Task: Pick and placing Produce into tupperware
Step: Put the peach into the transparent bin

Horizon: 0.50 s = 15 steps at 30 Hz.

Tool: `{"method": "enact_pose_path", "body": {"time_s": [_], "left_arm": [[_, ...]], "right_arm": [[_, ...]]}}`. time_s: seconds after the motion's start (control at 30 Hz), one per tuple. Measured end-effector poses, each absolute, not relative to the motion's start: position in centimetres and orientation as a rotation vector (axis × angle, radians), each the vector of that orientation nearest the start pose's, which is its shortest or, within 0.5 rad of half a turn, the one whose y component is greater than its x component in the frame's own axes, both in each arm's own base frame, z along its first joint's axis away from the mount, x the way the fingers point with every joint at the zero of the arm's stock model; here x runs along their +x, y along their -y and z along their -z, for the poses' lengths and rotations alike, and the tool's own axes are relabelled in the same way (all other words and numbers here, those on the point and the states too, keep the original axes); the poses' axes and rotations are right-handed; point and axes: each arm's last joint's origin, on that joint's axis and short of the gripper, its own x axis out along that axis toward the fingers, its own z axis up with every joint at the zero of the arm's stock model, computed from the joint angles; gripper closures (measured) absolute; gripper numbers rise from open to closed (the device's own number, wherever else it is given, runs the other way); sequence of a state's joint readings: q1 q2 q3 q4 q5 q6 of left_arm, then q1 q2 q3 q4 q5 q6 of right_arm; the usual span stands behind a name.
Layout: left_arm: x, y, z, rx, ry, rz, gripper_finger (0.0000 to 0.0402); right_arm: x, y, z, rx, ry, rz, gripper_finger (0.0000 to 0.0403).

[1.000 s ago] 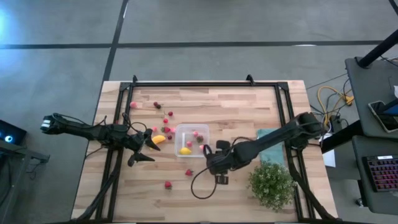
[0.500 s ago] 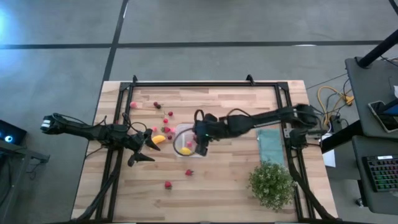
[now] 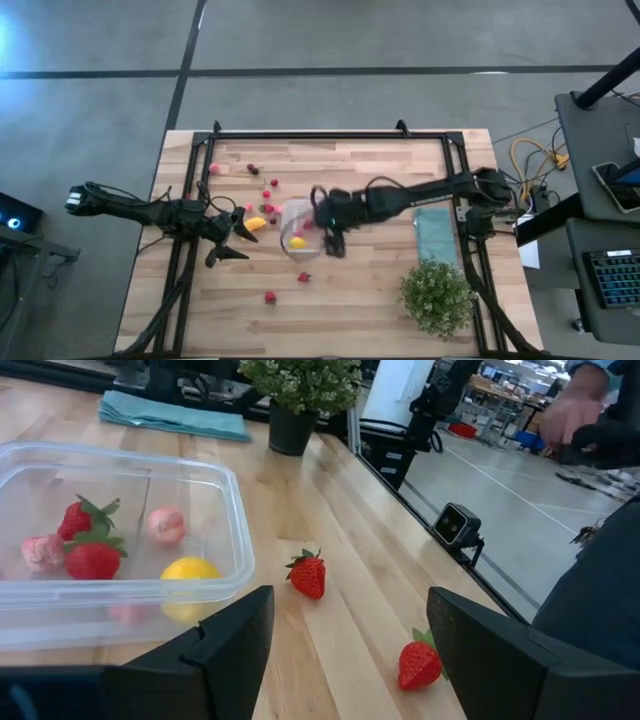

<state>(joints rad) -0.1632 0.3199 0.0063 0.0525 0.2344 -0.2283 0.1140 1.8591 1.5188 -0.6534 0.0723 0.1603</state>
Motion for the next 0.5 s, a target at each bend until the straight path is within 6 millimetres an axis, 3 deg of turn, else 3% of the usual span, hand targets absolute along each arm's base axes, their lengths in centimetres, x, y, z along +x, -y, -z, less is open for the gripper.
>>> {"method": "enact_pose_path", "body": {"time_s": [0.2,0.5], "left_arm": [[11.1,2.5,-14.3,-0.233,-0.307,0.364,0.0152],[11.1,2.5,-14.3,-0.233,-0.307,0.364,0.0152]], "right_arm": [[38.4,-7.8,-24.1,-0.099,-1.077,-0.086,0.0163],[37.6,-10.3,-23.6,-0.142,-1.083,-0.118,0.0166]]}}
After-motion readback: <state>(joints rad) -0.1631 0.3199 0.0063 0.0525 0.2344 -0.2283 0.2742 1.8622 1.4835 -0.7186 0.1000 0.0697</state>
